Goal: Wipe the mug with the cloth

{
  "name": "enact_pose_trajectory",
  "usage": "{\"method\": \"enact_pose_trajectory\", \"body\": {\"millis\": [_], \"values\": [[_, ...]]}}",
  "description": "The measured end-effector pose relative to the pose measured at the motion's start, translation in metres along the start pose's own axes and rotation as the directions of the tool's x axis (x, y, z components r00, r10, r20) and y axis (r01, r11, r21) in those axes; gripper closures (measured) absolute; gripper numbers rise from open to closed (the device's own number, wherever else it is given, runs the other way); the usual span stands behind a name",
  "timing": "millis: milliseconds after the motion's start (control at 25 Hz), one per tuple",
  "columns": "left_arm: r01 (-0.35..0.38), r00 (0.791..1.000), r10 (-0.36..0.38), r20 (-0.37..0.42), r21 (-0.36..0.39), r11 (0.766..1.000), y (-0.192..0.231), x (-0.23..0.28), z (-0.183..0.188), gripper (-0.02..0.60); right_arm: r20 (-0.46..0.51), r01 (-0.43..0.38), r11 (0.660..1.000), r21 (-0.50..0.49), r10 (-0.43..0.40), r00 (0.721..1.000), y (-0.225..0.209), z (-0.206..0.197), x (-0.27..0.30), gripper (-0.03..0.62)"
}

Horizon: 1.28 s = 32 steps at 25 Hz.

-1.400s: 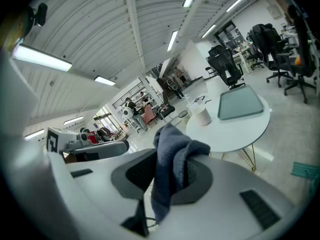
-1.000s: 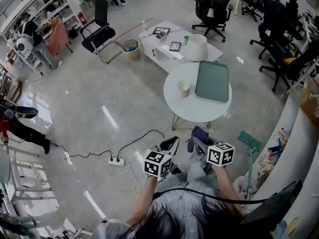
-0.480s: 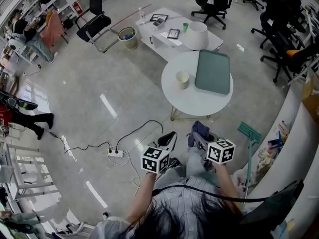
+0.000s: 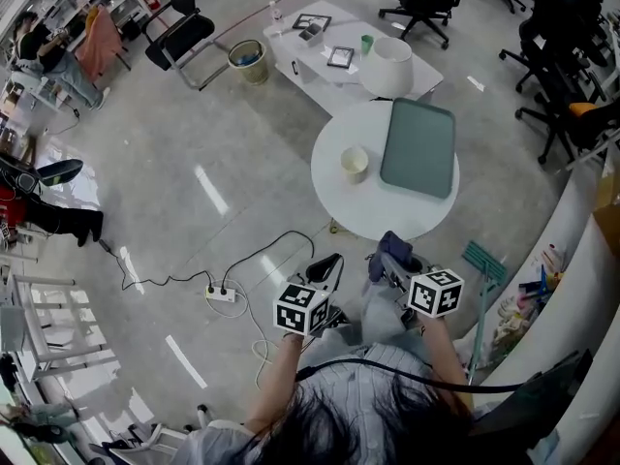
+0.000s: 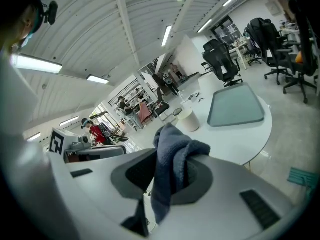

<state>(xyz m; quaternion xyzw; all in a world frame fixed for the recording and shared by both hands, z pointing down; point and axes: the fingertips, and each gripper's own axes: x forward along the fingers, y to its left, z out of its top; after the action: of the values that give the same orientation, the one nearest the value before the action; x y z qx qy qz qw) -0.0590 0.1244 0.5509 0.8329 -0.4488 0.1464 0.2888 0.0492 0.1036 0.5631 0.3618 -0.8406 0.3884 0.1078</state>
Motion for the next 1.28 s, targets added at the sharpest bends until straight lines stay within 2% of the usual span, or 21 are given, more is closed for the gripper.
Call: {"method": "enact_pose_trajectory", "body": {"millis": [280, 600, 840, 1280], "values": [[-0.068, 0.998, 0.068, 0.008, -0.020, 0.998, 0.030, 0.034, 0.036, 0.549, -0.041, -0.028, 1.000, -0.008, 0.028, 0.999, -0.037, 0.038, 0.021, 0.514], [-0.175, 0.984, 0.176, 0.018, -0.053, 0.983, 0.064, 0.058, 0.076, 0.549, -0.074, -0.037, 0.999, -0.034, 0.035, 0.997, -0.087, 0.089, 0.038, 0.514], [-0.228, 0.974, 0.228, 0.014, -0.024, 0.973, 0.071, 0.072, 0.094, 0.549, -0.089, -0.072, 0.996, -0.050, 0.067, 0.994, -0.110, 0.115, 0.052, 0.514], [-0.247, 0.968, 0.248, 0.018, -0.058, 0.967, 0.088, 0.077, 0.107, 0.549, -0.120, -0.105, 0.989, -0.107, 0.092, 0.988, -0.116, 0.151, 0.072, 0.514]]}}
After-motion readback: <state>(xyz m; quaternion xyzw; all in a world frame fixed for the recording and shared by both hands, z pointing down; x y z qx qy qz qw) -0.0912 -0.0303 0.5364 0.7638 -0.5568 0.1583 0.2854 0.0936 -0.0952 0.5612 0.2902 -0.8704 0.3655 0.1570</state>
